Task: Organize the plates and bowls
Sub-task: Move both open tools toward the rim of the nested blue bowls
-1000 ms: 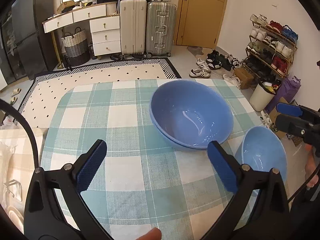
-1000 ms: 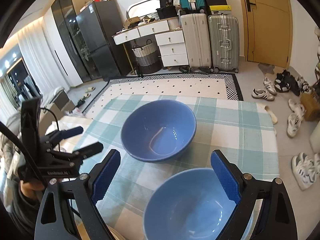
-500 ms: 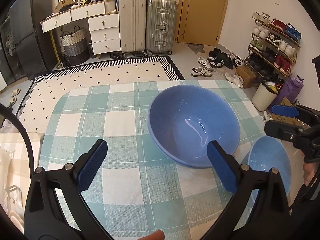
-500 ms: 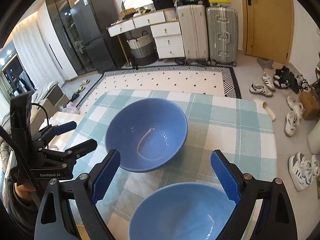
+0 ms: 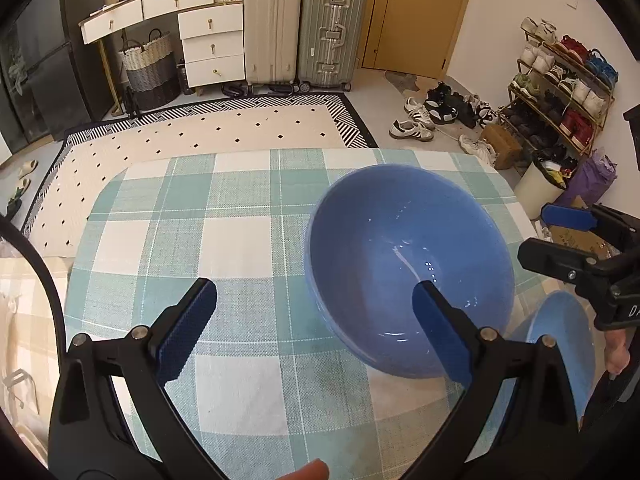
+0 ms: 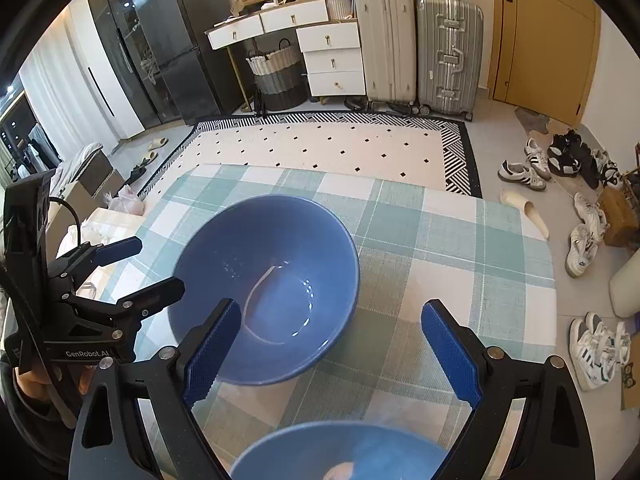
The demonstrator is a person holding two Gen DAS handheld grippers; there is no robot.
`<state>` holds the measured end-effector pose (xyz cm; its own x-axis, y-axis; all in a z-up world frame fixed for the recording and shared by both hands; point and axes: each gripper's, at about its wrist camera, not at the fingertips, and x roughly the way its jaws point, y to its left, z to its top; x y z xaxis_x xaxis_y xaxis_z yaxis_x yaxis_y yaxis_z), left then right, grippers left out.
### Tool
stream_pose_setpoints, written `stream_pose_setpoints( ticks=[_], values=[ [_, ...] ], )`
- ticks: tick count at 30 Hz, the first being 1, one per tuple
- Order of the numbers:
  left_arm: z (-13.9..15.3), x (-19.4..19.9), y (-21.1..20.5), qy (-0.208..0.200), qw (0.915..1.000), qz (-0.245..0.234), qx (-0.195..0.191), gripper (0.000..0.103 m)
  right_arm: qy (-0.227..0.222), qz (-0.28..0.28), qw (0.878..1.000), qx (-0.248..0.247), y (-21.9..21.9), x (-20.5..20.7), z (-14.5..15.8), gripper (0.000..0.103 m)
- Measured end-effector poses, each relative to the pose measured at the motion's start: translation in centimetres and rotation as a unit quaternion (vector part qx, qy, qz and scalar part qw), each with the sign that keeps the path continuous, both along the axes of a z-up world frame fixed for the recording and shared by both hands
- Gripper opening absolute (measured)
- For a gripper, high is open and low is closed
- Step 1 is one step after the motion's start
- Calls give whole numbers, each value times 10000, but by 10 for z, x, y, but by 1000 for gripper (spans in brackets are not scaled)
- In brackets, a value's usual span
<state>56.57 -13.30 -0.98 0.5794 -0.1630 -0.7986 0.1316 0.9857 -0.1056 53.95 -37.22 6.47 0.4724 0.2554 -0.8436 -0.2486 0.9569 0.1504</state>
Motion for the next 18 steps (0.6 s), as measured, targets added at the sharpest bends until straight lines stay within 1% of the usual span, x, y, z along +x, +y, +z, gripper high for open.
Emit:
stream_pose_setpoints(
  ticks=[8, 11, 14, 15, 18],
  values=[
    [-22, 21, -2, 212, 9997, -1, -75, 93, 295, 27, 9995, 51, 1, 20, -27, 93],
    [-31, 28, -1, 286, 9995, -6, -127, 91, 378, 57, 9993, -35, 4, 25, -35, 93],
    [-39, 32, -3, 338, 9994, -43, -90, 89, 463, 69, 9989, 14, 5, 28, -41, 93],
    [-41, 33, -3, 348, 9993, -44, -86, 86, 470, 77, 9989, 20, 4, 29, -43, 93],
    [-47, 38, -4, 437, 9990, -15, -95, 74, 546, 125, 9984, 26, 6, 31, -48, 88]
  ],
)
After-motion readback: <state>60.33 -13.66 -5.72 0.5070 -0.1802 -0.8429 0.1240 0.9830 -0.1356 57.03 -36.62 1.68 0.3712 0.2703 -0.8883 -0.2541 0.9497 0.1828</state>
